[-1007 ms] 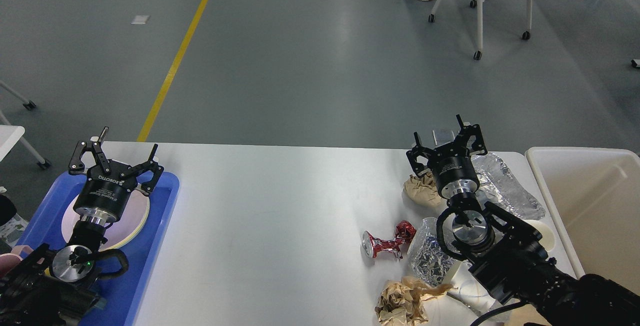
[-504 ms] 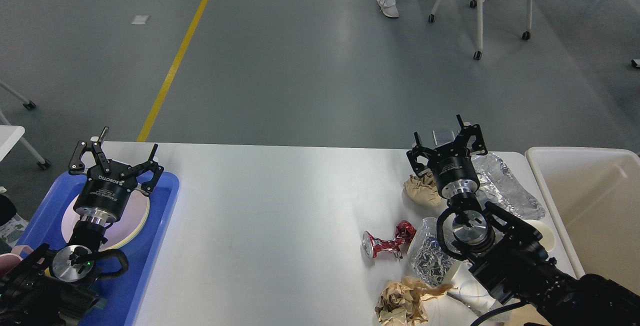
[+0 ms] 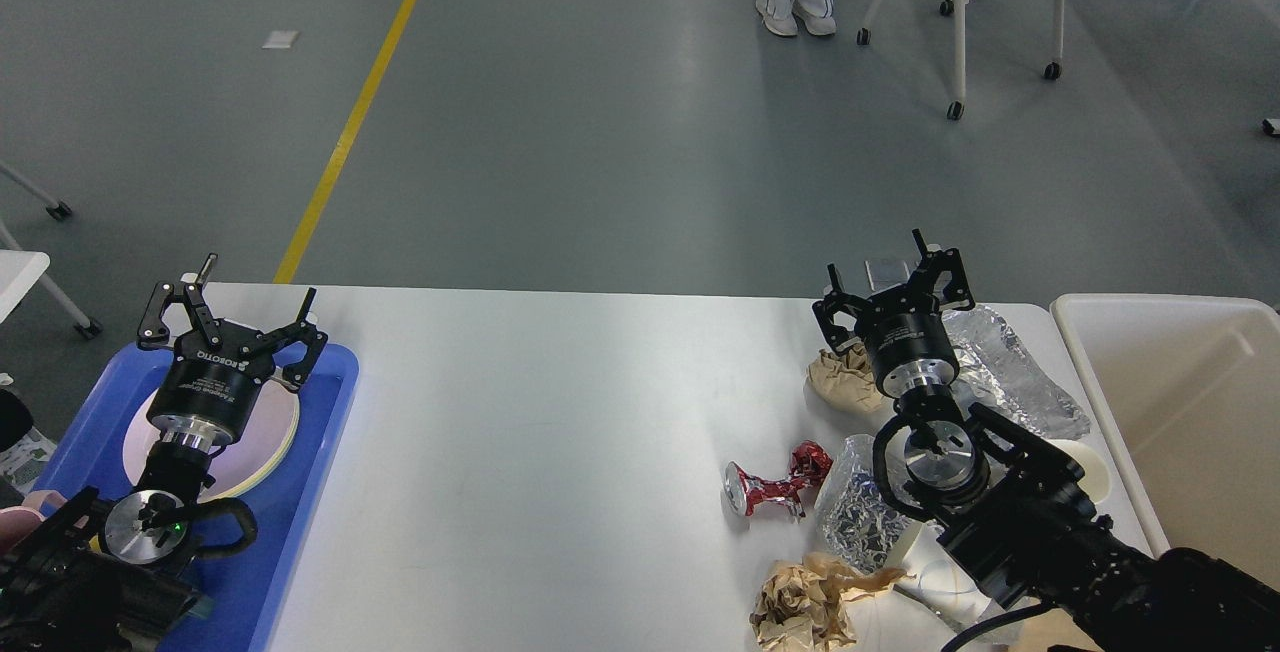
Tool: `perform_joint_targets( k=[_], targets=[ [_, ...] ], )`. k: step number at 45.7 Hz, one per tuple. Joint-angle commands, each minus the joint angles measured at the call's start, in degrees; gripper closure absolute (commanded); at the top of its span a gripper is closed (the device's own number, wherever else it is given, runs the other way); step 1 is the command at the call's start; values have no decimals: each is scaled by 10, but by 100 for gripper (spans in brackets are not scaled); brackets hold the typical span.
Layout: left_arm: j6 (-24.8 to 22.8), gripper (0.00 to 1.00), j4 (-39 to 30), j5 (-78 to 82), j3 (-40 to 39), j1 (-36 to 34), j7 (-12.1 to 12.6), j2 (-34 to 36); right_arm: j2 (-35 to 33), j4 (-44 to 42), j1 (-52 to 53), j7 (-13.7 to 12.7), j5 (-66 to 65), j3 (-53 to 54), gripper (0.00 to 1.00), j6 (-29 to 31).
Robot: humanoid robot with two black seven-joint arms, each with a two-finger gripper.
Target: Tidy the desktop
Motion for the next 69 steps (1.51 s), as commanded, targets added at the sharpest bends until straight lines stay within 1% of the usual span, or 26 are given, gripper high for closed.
perform_joint_targets(
  k=[1, 51, 56, 69],
  targets=[
    [0, 2, 0, 0, 0, 0, 0, 0, -1, -1, 0, 0, 0, 0, 0, 0],
    [0, 2, 0, 0, 0, 0, 0, 0, 1, -1, 0, 0, 0, 2, 0, -1],
    [0, 2, 0, 0, 0, 0, 0, 0, 1, -23, 9, -1, 0, 2, 0, -4],
    [0, 2, 0, 0, 0, 0, 0, 0, 18, -45, 22, -3, 0, 0, 0, -8]
  ],
)
